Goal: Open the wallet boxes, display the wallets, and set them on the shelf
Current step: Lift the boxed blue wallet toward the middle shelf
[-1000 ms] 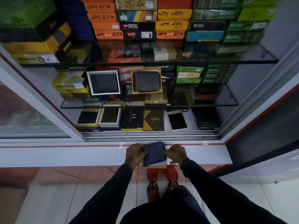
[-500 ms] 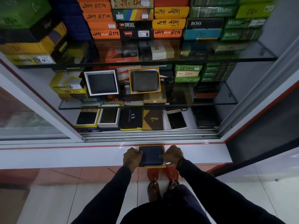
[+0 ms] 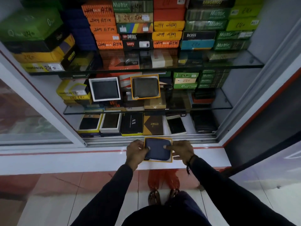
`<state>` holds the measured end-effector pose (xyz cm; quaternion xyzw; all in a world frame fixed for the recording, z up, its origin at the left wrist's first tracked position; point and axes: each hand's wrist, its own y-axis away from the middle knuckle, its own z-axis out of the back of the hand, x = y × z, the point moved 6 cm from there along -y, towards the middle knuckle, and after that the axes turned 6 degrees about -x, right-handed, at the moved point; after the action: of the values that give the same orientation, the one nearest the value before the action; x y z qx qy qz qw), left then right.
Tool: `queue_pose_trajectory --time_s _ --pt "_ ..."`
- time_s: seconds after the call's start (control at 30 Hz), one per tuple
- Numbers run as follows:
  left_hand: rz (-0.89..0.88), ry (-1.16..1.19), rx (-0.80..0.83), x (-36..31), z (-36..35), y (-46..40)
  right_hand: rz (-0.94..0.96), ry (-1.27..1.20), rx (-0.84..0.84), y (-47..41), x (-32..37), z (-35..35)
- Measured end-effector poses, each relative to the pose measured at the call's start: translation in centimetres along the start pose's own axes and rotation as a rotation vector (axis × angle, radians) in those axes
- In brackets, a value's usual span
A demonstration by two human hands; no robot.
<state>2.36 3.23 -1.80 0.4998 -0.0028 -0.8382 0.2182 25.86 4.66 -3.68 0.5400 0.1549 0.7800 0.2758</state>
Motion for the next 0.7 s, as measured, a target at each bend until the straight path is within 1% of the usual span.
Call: queue_pose_trajectory --time_s 0.07,0.13,0.2,0.3,0.37,0.5,0.7 --pt "-0.112 0.054 -0.034 -3.5 0.6 -0.2 0.112 -0.052 -0.092 0.9 3.1 2.3" --pt "-0.207 0.132 -0.048 -7.3 1.2 -0.1 0.248 -0.053 -0.208 1.9 6.6 4.8" --pt "-0.318 0.172 -0.065 -11.3 1.6 0.3 0.327 -0.083 -0.314 2.9 9.5 7.6" --pt "-0.470 0.177 -0.135 -17.1 1.7 0.5 0.459 -0.068 -0.399 3.4 13.4 11.5" --pt "-0.528 0.168 -0.171 -20.0 1.1 -0.1 0.508 -0.131 -0.433 3.0 15.5 13.5" --pt "-0.556 0.082 -0.204 -23.7 -1.0 -2.7 0.538 -0.149 -0.495 0.9 18.6 15.1" --pt "-0.405 -0.077 -0.198 -25.3 -5.1 -8.3 0.431 -0.109 -0.497 -4.9 20.7 14.2"
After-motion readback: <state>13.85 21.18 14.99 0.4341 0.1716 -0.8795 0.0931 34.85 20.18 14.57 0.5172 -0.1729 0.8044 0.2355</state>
